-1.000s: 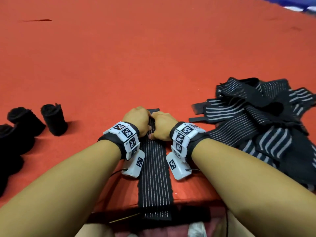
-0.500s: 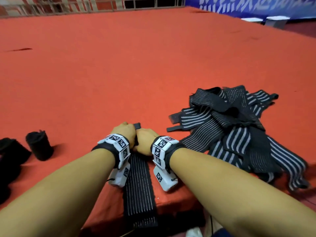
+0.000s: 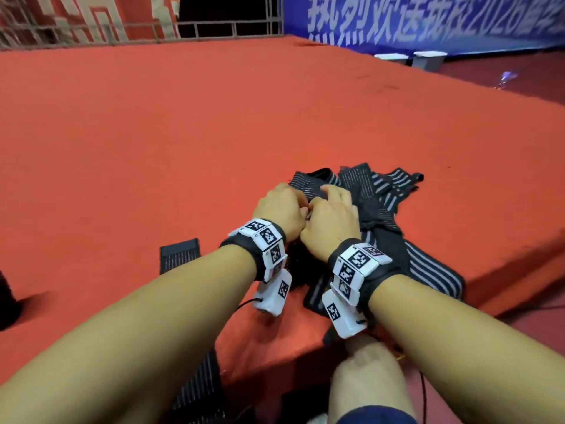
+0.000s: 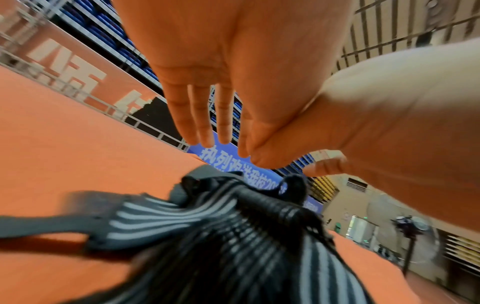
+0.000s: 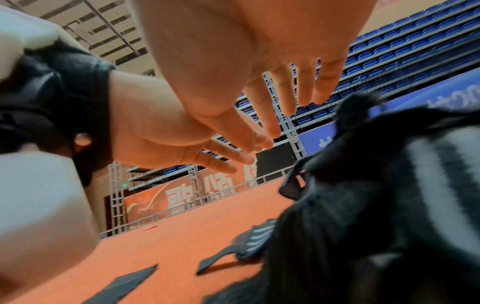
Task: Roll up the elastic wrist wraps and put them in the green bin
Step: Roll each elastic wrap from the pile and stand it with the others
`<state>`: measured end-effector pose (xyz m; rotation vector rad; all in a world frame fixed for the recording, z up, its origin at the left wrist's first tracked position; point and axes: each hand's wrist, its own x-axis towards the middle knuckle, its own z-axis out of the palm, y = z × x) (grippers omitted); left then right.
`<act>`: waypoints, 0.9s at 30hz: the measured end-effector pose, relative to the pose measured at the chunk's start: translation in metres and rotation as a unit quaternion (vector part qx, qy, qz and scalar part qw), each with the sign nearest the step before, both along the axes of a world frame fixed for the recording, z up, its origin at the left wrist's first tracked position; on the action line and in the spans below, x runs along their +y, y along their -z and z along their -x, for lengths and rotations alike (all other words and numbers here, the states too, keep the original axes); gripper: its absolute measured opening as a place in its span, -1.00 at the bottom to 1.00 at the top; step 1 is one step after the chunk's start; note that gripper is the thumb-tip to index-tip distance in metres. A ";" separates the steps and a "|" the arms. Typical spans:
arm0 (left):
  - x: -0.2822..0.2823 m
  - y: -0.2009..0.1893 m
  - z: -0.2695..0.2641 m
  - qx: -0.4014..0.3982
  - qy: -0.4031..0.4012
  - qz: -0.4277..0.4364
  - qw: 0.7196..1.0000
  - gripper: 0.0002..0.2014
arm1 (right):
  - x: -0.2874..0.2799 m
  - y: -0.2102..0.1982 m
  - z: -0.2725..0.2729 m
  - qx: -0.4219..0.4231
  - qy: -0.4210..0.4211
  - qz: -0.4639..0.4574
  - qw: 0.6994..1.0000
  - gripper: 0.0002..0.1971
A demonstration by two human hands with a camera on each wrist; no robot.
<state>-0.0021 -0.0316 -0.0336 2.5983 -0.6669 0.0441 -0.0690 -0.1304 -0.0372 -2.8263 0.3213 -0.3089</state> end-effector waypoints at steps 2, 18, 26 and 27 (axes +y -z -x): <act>-0.028 0.000 0.003 -0.006 0.050 -0.007 0.999 -0.75 | -0.023 0.000 0.012 -0.005 0.037 0.001 0.999 -0.65; -0.047 -0.010 0.007 -0.067 0.035 0.063 0.995 -0.42 | -0.066 0.002 0.030 -0.013 0.018 -0.079 0.997 -0.36; 0.026 -0.043 0.019 -0.106 -0.119 0.205 0.966 -0.72 | -0.008 -0.007 0.004 -0.076 -0.074 -0.143 0.984 -0.30; 0.037 -0.046 0.020 -0.104 -0.132 0.220 0.961 -0.79 | 0.000 -0.009 0.003 -0.102 -0.080 -0.154 0.979 -0.34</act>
